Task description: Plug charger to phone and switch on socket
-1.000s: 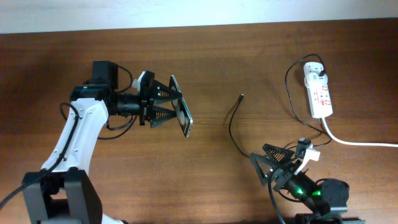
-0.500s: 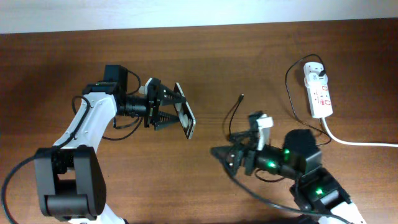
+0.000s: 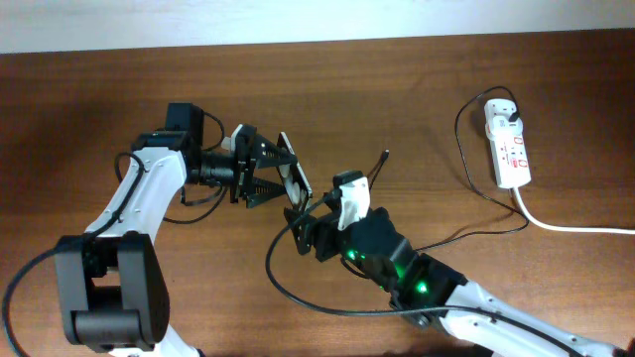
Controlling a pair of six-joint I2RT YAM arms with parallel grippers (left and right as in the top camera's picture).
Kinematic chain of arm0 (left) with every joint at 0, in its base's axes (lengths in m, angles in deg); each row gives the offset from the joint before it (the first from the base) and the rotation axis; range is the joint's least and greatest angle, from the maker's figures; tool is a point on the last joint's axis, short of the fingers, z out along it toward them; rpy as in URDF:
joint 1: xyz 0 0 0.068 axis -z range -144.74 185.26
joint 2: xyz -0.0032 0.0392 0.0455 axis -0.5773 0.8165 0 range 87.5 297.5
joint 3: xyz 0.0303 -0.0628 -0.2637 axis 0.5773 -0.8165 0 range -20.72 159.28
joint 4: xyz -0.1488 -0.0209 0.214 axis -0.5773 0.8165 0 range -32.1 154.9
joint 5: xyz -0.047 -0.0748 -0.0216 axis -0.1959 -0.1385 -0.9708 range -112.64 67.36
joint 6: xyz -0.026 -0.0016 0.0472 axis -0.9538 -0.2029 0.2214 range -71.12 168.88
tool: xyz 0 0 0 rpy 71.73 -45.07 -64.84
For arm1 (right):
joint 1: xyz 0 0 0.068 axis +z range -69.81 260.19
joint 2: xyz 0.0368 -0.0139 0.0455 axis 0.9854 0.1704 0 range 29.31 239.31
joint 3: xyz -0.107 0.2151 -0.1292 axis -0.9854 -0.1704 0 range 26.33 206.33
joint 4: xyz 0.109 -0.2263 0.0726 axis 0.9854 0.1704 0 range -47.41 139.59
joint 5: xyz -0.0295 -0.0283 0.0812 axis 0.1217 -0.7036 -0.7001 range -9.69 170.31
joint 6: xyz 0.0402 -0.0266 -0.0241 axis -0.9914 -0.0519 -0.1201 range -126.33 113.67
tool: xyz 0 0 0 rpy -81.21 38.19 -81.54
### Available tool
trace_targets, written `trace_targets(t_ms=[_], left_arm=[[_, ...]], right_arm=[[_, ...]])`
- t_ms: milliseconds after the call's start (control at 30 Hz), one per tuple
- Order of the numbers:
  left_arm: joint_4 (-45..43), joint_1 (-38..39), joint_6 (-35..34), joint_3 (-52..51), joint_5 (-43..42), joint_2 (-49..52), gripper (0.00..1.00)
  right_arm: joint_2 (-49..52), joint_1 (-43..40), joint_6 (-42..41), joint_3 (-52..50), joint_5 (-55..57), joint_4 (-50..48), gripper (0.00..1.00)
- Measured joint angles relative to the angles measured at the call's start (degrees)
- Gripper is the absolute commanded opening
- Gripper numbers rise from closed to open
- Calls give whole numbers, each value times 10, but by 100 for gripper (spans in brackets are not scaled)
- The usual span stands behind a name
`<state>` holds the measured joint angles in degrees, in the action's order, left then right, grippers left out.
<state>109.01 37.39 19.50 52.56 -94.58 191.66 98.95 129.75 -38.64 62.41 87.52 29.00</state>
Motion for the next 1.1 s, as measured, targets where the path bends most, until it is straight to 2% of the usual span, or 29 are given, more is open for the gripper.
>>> trace_targets(t_ms=[100,233,400,600,667,700,767,967,1100], left_arm=[[0,0,0,0,0,0,78],[0,0,0,0,0,0,77],[0,0,0,0,0,0,77],[0,0,0,0,0,0,79],[0,0,0,0,0,0,82],[1,0,0,0,0,0,89],[2,0,-1,0,-1,0,99],[2,-6,11,0,-30,0,99],[13,-46,81,0,-2,-3,99]], right_arm=[[58,0,1,33,21,-13,66],[89,0,-1,69,29,-15,51],[105,0,0,78,29,-15,41],[105,0,0,78,29,-3,17],[105,0,-2,78,34,4,12],[105,-1,0,78,38,8,7],[106,-1,1,78,41,13,4],[88,-5,-11,78,30,28,4],[44,-59,-103,79,15,111,4]])
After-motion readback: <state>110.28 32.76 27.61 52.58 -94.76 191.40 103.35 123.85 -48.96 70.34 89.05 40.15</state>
